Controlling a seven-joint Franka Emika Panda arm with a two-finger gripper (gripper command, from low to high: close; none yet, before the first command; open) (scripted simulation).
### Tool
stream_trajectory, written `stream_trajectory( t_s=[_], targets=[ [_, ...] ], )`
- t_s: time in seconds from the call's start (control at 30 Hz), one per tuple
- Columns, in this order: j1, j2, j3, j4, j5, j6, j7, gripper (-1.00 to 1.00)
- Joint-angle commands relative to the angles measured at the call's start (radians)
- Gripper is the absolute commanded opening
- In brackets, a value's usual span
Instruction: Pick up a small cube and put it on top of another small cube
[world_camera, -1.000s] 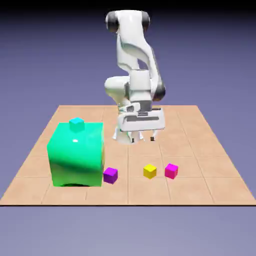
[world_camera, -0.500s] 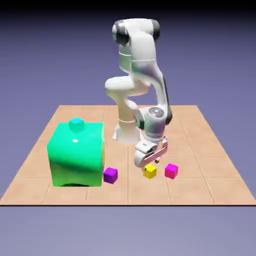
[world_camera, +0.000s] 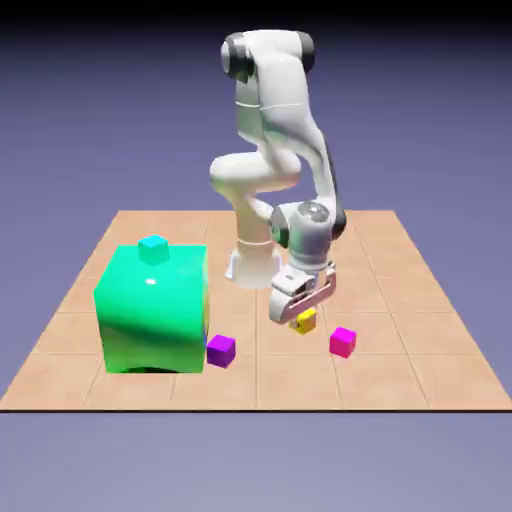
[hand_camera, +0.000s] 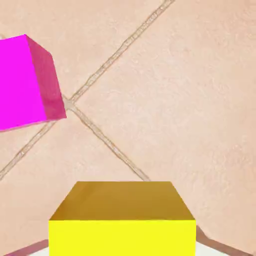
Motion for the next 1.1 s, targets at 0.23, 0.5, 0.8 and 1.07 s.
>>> stream_trajectory(
  t_s=[0.23,0.5,0.8,1.07],
  targets=[
    [-0.215,-0.108,-0.015,0.213,-0.188,-0.348,0.032,-1.0],
    [-0.402,-0.312,-0.147,0.282,-0.17,-0.617,0.227,-1.0],
    [-0.514,-0.589,-0.359,0.279,-0.039,-0.822,0.447,-1.0],
    [-0.518,-0.542,-0.38,0.171,-0.049,-0.668,0.445,1.0]
  ],
)
